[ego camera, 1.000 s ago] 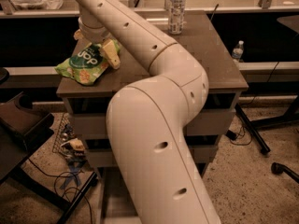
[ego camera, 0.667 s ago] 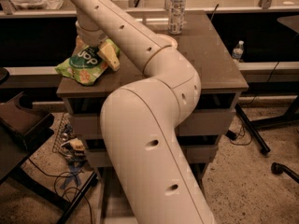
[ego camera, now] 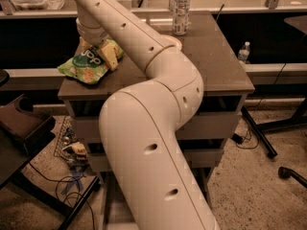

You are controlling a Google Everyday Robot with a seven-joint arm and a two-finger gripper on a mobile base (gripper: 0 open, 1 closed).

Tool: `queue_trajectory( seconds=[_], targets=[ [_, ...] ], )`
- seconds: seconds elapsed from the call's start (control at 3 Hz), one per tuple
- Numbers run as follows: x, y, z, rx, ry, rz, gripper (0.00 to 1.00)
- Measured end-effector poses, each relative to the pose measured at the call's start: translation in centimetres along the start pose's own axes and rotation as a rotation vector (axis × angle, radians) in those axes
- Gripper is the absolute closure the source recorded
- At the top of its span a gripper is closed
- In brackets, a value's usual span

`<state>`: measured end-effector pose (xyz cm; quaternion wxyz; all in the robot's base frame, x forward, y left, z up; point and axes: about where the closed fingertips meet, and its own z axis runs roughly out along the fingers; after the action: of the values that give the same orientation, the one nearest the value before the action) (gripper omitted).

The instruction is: Place green rice chip bag into bottom drawer

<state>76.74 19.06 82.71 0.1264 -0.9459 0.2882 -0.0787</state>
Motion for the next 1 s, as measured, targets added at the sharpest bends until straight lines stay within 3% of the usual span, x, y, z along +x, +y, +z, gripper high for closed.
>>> queue_trajectory(
  seconds=[0.33, 1.0],
  targets=[
    [0.04, -0.21, -0.02, 0.005, 0.001, 0.000, 0.95],
    [0.06, -0.28, -0.27, 0.005, 0.001, 0.000, 1.00]
  ],
)
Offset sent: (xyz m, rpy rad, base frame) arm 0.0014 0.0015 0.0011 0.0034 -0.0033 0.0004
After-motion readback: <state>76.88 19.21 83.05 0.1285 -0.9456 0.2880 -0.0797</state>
